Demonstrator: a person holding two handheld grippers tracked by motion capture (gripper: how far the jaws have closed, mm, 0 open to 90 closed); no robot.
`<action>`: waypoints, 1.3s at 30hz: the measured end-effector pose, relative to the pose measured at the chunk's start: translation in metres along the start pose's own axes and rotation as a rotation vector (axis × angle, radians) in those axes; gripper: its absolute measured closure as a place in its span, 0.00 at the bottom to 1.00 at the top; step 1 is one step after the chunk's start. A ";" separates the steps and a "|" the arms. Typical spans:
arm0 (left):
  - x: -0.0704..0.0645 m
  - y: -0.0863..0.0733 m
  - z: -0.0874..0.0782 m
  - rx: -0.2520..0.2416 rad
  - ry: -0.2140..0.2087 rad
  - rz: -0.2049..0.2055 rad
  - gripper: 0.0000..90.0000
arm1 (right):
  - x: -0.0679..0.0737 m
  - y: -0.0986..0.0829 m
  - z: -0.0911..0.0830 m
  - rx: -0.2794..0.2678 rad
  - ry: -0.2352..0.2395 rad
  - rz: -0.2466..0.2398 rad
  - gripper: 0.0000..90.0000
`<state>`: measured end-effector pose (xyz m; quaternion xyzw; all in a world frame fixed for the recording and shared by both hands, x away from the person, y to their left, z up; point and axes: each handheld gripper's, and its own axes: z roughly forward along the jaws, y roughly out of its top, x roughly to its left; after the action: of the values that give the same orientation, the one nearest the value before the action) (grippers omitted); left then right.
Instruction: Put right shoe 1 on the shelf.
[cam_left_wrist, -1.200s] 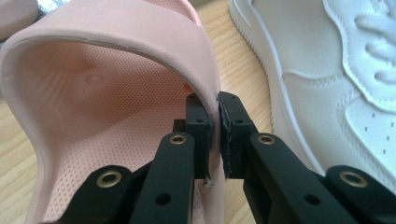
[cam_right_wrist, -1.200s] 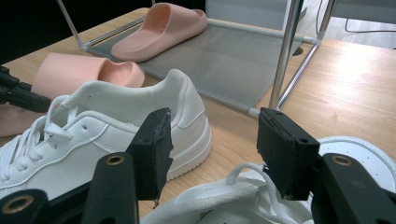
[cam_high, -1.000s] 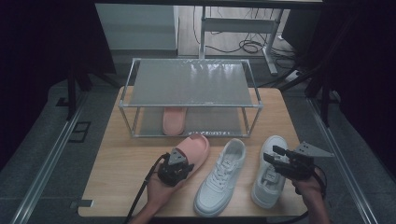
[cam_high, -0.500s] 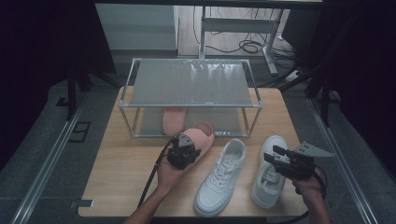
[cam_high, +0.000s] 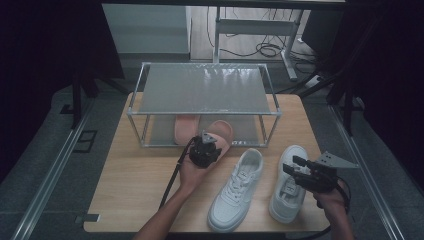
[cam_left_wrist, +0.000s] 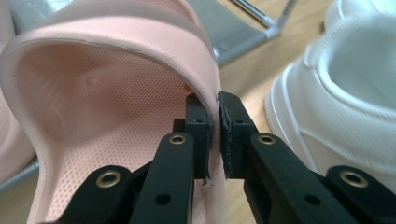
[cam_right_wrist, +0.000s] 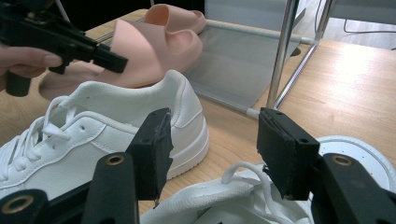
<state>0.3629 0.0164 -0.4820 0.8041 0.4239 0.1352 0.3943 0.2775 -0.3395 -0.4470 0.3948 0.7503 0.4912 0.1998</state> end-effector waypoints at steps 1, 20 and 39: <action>0.001 0.002 0.002 0.007 0.008 -0.002 0.93 | 0.000 0.000 0.000 0.001 0.000 0.001 0.50; 0.019 0.013 0.038 0.017 0.078 -0.084 0.92 | -0.002 -0.001 -0.001 0.000 -0.003 0.006 0.50; 0.011 0.001 0.001 0.022 -0.016 -0.041 0.67 | -0.002 0.000 -0.002 -0.004 -0.002 0.003 0.50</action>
<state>0.3705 0.0245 -0.4832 0.8005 0.4384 0.1160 0.3917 0.2772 -0.3424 -0.4460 0.3961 0.7484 0.4926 0.2007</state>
